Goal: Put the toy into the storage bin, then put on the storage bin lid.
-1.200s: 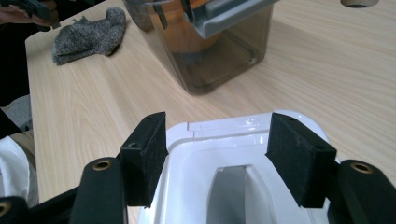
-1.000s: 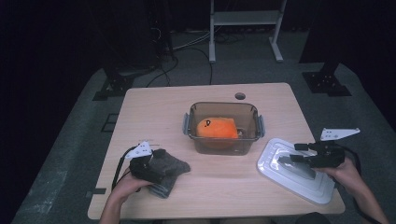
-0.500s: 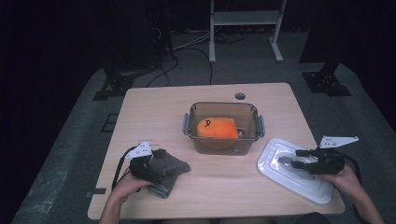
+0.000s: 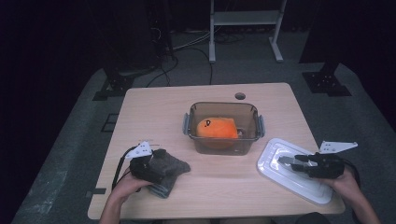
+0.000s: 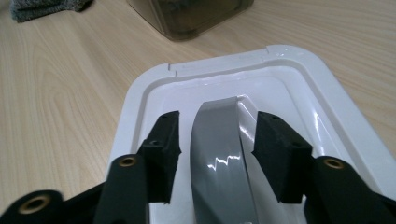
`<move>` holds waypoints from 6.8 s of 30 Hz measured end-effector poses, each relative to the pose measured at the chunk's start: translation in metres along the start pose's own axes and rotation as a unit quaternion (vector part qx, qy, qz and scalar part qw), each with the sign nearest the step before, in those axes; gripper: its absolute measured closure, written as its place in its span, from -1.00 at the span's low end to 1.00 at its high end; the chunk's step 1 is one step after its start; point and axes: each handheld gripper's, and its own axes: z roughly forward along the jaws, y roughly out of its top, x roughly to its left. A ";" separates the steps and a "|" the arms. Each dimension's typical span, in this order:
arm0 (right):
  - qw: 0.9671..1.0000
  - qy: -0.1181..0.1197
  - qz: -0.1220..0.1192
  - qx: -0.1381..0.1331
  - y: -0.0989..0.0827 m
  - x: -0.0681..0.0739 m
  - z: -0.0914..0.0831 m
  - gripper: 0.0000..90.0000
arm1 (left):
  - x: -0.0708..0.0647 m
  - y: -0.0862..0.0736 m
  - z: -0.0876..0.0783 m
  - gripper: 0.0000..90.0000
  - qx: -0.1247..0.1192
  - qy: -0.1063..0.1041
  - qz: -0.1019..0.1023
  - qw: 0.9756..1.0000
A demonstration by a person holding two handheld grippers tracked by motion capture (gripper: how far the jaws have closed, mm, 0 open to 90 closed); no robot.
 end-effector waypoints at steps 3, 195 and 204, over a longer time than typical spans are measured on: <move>1.000 -0.003 -0.007 0.002 -0.001 0.001 0.001 0.24 | 0.000 0.000 0.000 -0.94 0.000 0.000 0.000 1.000; 0.967 0.161 -0.199 -0.015 0.278 0.056 0.104 0.45 | 0.002 0.000 -0.006 -0.94 -0.005 -0.004 0.005 1.000; 0.966 0.168 -0.198 -0.006 0.276 0.053 0.123 0.45 | 0.002 -0.001 -0.007 -0.94 -0.007 -0.004 0.000 1.000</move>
